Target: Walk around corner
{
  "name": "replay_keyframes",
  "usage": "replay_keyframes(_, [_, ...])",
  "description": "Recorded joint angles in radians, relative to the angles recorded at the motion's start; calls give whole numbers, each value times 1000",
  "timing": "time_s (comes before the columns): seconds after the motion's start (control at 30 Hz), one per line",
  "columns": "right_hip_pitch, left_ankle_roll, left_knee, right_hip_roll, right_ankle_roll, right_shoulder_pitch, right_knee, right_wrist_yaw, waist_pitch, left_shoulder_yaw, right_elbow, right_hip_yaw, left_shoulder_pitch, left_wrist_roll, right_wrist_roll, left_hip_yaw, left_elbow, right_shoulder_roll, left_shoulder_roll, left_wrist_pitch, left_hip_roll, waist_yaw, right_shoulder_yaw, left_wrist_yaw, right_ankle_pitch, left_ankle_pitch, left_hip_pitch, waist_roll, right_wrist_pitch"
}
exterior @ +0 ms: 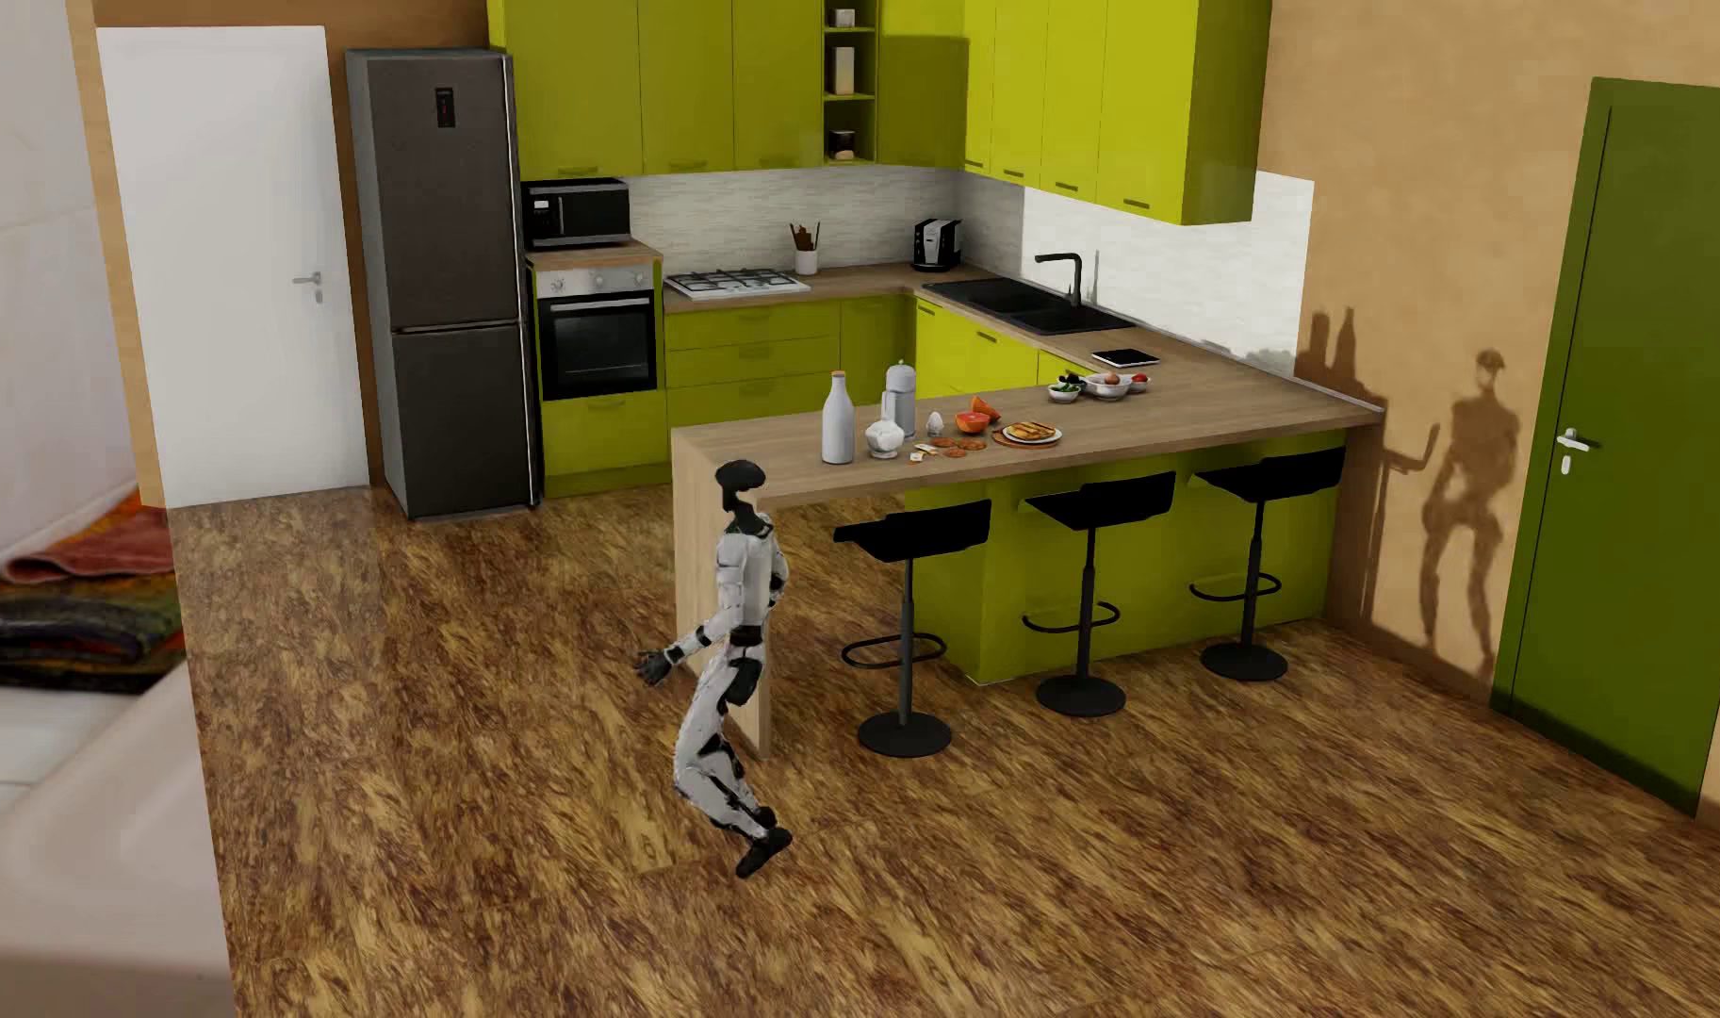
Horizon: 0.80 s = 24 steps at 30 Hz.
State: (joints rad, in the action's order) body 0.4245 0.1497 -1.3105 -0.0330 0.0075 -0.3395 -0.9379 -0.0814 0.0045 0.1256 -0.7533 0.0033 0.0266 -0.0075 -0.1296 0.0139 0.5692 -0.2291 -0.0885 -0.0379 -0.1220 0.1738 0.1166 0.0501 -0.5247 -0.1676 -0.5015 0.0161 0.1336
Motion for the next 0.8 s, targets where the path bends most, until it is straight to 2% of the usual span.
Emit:
replay_keyframes(0.03, [-49,19,42,15,5,0,36,-25,6,-35,33,9,72,5,-6,-53,31,21,-2,56,10,-45,-43,4,-16,-99,-79,28,8])
replay_keyframes(0.07, [-93,33,133,22,13,30,61,-40,7,-51,74,25,147,19,10,-78,44,48,-34,82,18,-80,-69,-2,-35,-193,-146,44,12])
replay_keyframes(0.1, [-132,46,261,36,23,102,83,-35,6,-87,136,47,221,38,55,-86,73,74,-61,93,18,-85,-94,-13,-60,-223,-185,67,24])
replay_keyframes(0.13, [-155,53,428,47,21,160,53,-9,15,-98,182,63,254,49,116,-74,77,95,-98,71,-4,-63,-83,-21,-91,-166,-150,72,21])
replay_keyframes(0.17, [-120,-5,425,34,-34,189,-81,33,29,-74,174,63,222,48,158,-34,86,106,-149,47,-14,-39,-47,-14,-52,-120,-109,35,3])
replay_keyframes(0.2, [-39,-55,442,2,-129,161,-248,92,28,-64,132,33,171,39,166,9,69,107,-179,37,-14,-18,-58,12,78,-152,-62,-22,-29])
replay_keyframes(0.23, [16,-36,479,-20,-126,107,-327,148,28,-78,128,-16,115,26,142,41,74,79,-171,54,-23,26,-71,55,150,-175,3,-69,-44])
replay_keyframes(0.27, [50,-31,526,-33,-76,72,-320,183,25,-71,128,-57,83,11,114,78,28,61,-147,68,-34,83,-103,99,140,-195,80,-112,-42])
replay_keyframes(0.3, [70,-18,570,-40,-27,29,-241,187,13,-41,157,-90,50,-5,105,113,-17,53,-111,85,-43,149,-129,135,77,-219,156,-143,-28])
replay_keyframes(0.33, [77,-3,529,-29,-31,-9,-104,160,10,-5,153,-101,-13,-15,115,127,-48,43,-76,100,-58,170,-128,146,20,-246,194,-161,-17])
replay_keyframes(0.37, [62,14,360,-22,-102,-40,-3,109,7,16,88,-94,-71,-10,131,95,-24,35,-48,133,-60,152,-80,135,41,-214,154,-170,-21])
replay_keyframes(0.4, [29,25,144,8,-84,-19,-10,56,18,8,-22,-84,-73,12,139,8,42,8,-7,181,-48,114,2,105,15,-96,58,-129,-22])
replay_keyframes(0.43, [-7,27,88,32,-77,-2,2,14,24,-7,2,-60,5,53,131,-54,56,30,-16,196,5,61,-30,57,-15,-113,-26,-75,-6])
replay_keyframes(0.47, [-52,24,150,51,-70,-7,22,-22,30,-27,82,-45,69,101,113,-67,41,63,-40,159,23,-4,-67,2,-45,-178,-90,-17,2])
replay_keyframes(0.5, [-95,19,293,65,-61,33,37,-45,21,-48,128,-37,126,142,93,-54,45,72,-58,122,16,-46,-52,-47,-80,-235,-134,42,5])
replay_keyframes(0.53, [-142,16,398,80,-52,111,42,-43,11,-71,156,-11,200,164,80,-44,76,75,-78,117,6,-53,-50,-80,-122,-207,-130,84,14])
replay_keyframes(0.57, [-155,-21,378,80,-53,188,-22,-14,13,-78,157,20,240,166,66,-28,83,83,-125,101,4,-46,-34,-94,-129,-201,-95,89,17])
replay_keyframes(0.6, [-108,-61,378,66,-80,236,-183,40,28,-79,125,25,221,145,47,7,72,84,-157,74,2,-40,-43,-75,-23,-251,-40,71,9])
replay_keyframes(0.63, [-45,-45,417,42,-116,208,-289,98,31,-96,121,-3,175,105,29,38,74,90,-159,62,-2,-21,-69,-22,121,-278,25,40,-9])
replay_keyframes(0.67, [9,-37,468,20,-111,167,-334,150,40,-115,114,-37,118,60,16,63,53,75,-159,48,-6,20,-90,41,167,-297,100,-1,-24])
replay_keyframes(0.7, [64,-17,479,7,-104,119,-298,174,54,-102,150,-77,67,16,24,84,-27,76,-140,35,-26,65,-122,104,113,-310,159,-35,-27])
replay_keyframes(0.73, [93,12,338,-17,-115,77,-118,160,54,-60,137,-88,4,-11,60,82,-31,52,-87,61,-34,86,-83,151,67,-247,134,-76,-37])
replay_keyframes(0.77, [76,36,150,-14,-80,47,-31,127,44,-14,44,-83,-51,-20,99,43,24,37,-31,104,-36,72,-28,173,12,-112,45,-97,-54])
replay_keyframes(0.8, [26,53,61,18,-84,39,-23,88,53,26,-4,-76,-29,-18,120,-18,19,30,-12,136,-19,35,5,171,-26,-75,-41,-86,-44])
